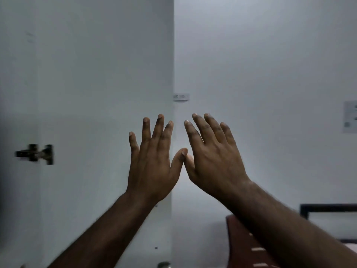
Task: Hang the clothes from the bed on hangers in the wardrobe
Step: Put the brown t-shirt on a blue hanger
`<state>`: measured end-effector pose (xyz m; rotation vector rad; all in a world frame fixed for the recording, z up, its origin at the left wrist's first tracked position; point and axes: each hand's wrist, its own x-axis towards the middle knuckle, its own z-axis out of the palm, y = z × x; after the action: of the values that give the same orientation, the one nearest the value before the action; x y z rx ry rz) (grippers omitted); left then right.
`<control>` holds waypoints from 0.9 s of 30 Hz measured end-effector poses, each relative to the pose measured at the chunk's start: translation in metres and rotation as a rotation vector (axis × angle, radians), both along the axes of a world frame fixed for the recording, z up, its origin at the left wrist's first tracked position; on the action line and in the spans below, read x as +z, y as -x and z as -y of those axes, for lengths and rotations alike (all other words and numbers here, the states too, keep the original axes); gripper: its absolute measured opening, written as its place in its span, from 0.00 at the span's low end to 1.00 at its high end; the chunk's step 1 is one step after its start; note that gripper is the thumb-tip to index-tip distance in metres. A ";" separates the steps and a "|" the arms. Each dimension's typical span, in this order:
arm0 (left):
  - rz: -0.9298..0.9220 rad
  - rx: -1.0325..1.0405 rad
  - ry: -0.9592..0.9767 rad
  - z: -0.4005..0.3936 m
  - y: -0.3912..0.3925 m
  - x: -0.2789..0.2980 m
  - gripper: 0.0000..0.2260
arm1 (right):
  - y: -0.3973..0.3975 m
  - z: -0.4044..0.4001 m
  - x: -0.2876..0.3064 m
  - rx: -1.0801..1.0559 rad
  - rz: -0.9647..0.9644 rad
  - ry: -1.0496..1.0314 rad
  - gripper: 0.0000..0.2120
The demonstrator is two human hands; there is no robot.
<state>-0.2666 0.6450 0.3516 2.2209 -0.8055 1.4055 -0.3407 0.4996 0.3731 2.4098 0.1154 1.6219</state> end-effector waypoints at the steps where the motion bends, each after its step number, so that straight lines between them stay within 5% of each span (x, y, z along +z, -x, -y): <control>1: -0.003 -0.038 -0.003 0.021 0.003 -0.003 0.33 | 0.010 0.019 -0.004 -0.041 -0.010 -0.001 0.31; 15: 0.001 -0.640 -0.057 0.378 0.160 -0.045 0.31 | 0.225 0.304 -0.039 -0.647 -0.112 -0.078 0.33; 27: -0.074 -1.069 -0.192 0.596 0.345 -0.109 0.29 | 0.424 0.459 -0.107 -1.051 -0.106 -0.239 0.30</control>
<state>-0.6121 0.0487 0.2424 1.4629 -1.7733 0.7112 -0.7645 0.0409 0.2662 2.0529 -1.1660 1.0164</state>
